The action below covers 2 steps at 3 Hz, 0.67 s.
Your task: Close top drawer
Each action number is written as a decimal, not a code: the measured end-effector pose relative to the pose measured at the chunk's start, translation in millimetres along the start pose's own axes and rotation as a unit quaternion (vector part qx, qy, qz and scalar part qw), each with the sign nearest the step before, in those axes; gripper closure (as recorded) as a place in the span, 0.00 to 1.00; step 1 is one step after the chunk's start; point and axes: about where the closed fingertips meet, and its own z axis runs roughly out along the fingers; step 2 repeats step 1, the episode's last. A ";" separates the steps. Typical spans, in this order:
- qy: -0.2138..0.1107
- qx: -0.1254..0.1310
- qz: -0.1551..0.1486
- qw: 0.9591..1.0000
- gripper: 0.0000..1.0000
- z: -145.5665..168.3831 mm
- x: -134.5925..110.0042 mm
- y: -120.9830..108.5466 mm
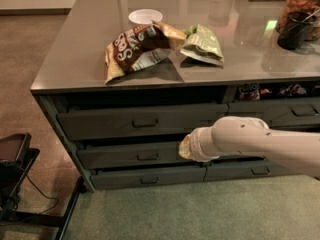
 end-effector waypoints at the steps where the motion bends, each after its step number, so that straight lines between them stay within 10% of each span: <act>1: 0.002 -0.007 -0.002 1.000 0.81 -4.8 -1.9 13.6; 2: 0.002 -0.007 -0.002 1.000 0.81 -4.8 -1.9 13.6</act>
Offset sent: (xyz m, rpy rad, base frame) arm 0.0000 0.0000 0.0000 0.0000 0.0000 0.0000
